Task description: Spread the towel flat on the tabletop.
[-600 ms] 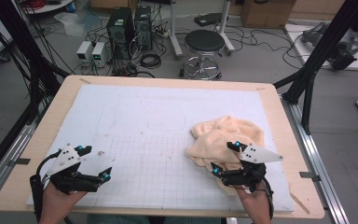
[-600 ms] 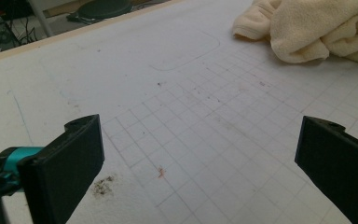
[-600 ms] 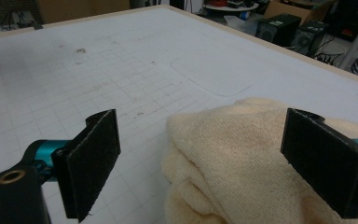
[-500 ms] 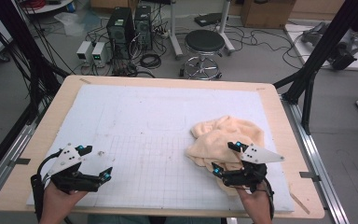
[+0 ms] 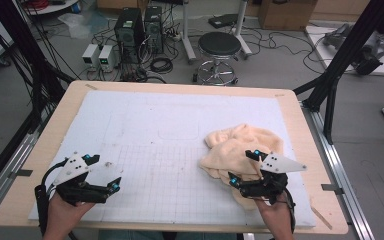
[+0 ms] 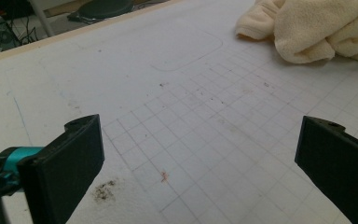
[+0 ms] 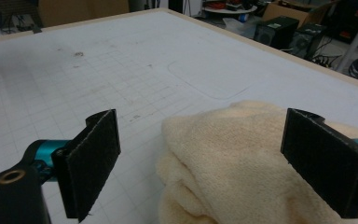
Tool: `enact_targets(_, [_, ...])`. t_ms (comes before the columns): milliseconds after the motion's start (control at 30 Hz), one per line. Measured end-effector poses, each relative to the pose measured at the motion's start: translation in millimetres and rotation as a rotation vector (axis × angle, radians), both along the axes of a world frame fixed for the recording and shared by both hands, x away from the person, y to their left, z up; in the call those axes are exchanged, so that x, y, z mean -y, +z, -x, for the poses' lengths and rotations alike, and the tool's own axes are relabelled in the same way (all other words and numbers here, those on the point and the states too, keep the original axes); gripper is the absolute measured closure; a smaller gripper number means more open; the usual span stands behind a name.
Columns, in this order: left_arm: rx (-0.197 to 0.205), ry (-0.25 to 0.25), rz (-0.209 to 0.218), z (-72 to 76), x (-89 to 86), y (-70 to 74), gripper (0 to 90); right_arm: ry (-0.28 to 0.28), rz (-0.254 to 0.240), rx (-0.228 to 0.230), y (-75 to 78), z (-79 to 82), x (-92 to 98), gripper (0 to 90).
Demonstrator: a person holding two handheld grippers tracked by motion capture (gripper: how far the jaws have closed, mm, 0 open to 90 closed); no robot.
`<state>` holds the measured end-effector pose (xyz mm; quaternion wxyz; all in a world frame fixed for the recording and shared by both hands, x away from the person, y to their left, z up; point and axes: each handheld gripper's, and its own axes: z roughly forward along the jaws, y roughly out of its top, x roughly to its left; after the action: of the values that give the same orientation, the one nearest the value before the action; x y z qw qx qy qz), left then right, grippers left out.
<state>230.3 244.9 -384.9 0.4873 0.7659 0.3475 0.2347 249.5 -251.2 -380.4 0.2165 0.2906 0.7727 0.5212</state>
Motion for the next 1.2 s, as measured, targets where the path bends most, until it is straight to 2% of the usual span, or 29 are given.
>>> enact_targets(67, [-0.002,0.000,-0.002,-1.0,-1.0,-0.3,1.7,-0.004,-0.016,-0.004,5.0,0.8,4.9,11.0])
enact_targets(167, [-0.001,0.000,0.000,-1.2,-1.4,-0.1,1.7,-0.021,-0.007,-0.014,13.2,-0.4,17.1,11.0])
enact_targets(300, [0.002,-0.002,0.000,-0.5,-1.6,0.0,1.7,-0.070,0.001,-0.007,22.7,-1.3,38.3,11.0])
enact_targets(433, [0.003,0.002,0.006,0.1,-1.9,-0.5,1.7,-0.091,-0.014,-0.031,25.3,-6.2,53.0,11.0])
enact_targets(533, [0.000,0.007,0.001,0.4,-3.9,-0.9,1.8,-0.087,-0.005,-0.053,18.7,-12.3,54.2,11.0])
enact_targets(733, [0.003,0.012,-0.001,-0.1,-6.2,-0.5,1.8,-0.061,0.039,-0.125,-9.8,-30.8,40.4,11.1])
enact_targets(767, [0.003,0.012,-0.001,-0.1,-6.2,-0.5,1.7,-0.061,0.039,-0.125,-9.8,-30.8,40.4,11.1])
enact_targets(800, [0.003,0.012,0.002,-0.2,-6.0,-0.6,1.7,-0.054,0.053,-0.134,-14.0,-33.1,37.7,13.2])
enact_targets(833, [0.006,0.011,-0.001,0.0,-6.4,-0.4,1.7,-0.044,0.092,-0.137,-18.6,-35.0,32.9,16.6])
enact_targets(967, [0.000,0.013,-0.001,-0.6,-7.2,-1.3,1.7,-0.046,0.101,-0.119,-19.8,-36.0,29.5,19.0])
enact_targets(1133, [-0.002,0.007,-0.012,-0.8,-6.5,-1.8,1.8,-0.032,0.099,-0.163,-29.5,-39.9,28.3,22.6])
enact_targets(1200, [0.000,0.008,-0.006,0.4,-6.4,-1.7,1.7,-0.017,0.120,-0.192,-35.0,-42.4,24.9,30.2])
